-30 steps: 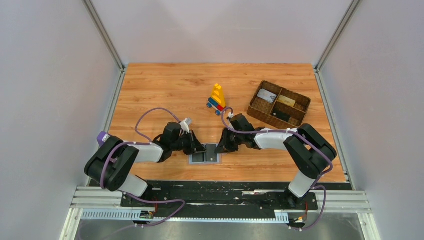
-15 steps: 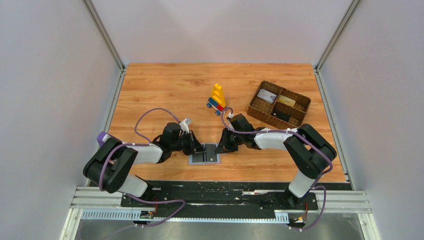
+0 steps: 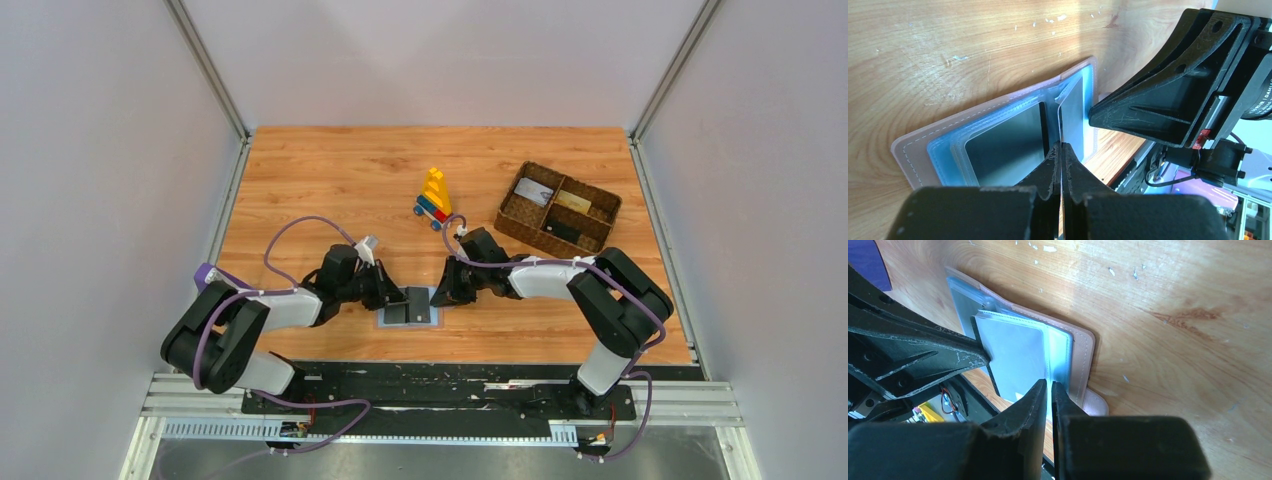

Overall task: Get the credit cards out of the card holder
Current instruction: Remove the credit card from the card holder.

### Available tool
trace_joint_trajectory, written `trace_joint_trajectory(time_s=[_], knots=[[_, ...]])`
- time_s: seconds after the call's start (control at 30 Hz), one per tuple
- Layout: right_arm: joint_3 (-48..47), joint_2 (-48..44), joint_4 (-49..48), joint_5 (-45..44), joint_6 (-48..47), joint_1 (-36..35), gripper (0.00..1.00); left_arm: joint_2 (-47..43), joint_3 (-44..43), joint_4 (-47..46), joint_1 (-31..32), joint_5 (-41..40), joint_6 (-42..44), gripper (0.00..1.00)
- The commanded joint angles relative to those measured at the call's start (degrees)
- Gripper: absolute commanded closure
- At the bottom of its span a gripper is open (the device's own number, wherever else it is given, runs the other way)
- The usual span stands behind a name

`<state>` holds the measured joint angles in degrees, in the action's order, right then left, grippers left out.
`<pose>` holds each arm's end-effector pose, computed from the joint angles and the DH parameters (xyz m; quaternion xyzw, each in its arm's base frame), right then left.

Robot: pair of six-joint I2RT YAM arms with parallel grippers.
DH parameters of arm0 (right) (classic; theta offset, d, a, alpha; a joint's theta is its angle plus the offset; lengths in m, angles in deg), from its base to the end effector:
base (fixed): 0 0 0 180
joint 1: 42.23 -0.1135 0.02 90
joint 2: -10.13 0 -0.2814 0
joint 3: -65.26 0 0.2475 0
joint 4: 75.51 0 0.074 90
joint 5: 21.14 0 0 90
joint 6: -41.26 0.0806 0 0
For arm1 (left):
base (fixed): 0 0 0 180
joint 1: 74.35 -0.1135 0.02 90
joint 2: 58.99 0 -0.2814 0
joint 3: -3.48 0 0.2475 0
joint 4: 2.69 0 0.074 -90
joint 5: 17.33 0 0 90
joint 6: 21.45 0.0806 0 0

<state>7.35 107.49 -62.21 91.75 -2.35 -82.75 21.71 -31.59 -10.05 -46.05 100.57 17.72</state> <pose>0.2357 0.2427 0.1173 -0.0157 0.9308 0.3518 0.0979 0.2125 -0.1572 0.1243 -0.0675 0.8770 -0.4369 0.1882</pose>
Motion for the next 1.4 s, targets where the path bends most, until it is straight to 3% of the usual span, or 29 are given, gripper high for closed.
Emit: trace_joint_trajectory(time_s=[0.0, 0.33, 0.43, 0.6, 0.67, 0.7, 0.73, 0.77, 1.0, 1.1, 1.23, 1.37], knots=[[0.8, 0.7, 1.2, -2.3, -1.7, 0.5, 0.89, -1.3, 0.1, -0.1, -0.8, -0.3, 1.8, 1.0], [0.9, -2.1, -0.7, -1.3, -2.6, 0.5, 0.89, -0.3, -0.9, -1.7, -0.8, 3.9, 3.6, 0.93], [0.9, -2.1, -0.9, -1.1, -2.6, 0.5, 0.89, 0.3, -0.6, -4.0, -0.8, 4.8, 2.9, 1.0], [1.3, -2.0, -1.7, -0.1, -2.4, 0.5, 0.89, 1.6, -0.3, -5.4, -0.8, 5.2, 2.2, 1.0], [1.5, -2.2, -1.8, -0.3, -2.3, 0.5, 0.89, 1.9, -0.3, -5.6, -0.8, 5.4, 2.2, 0.89], [1.6, -2.4, -1.8, -0.4, -2.3, 0.5, 0.89, 2.1, -0.4, -5.6, -0.8, 5.5, 2.5, 0.89], [1.6, -2.4, -1.8, -0.4, -2.3, 0.5, 0.89, 2.2, -0.5, -5.6, -0.8, 5.7, 2.5, 0.98], [1.6, -2.5, -1.8, -0.4, -2.4, 0.5, 0.89, 2.3, -0.5, -5.6, -0.8, 5.8, 2.5, 1.0], [1.6, -2.4, -2.0, -0.3, -2.3, 0.5, 0.89, 3.4, -0.1, -6.6, -0.8, 5.5, 1.7, 1.0], [1.7, -2.5, -2.0, -0.4, -2.3, 0.5, 0.89, 3.1, -0.2, -6.1, -0.8, 5.2, 2.1, 0.9], [1.8, -2.5, -2.0, -0.4, -2.3, 0.5, 0.89, 2.9, -0.3, -5.5, -0.8, 4.9, 2.4, 0.98], [1.7, -2.5, -2.1, -0.4, -2.4, 0.5, 0.89, 2.9, -0.3, -5.6, -0.8, 5.1, 2.4, 0.89]])
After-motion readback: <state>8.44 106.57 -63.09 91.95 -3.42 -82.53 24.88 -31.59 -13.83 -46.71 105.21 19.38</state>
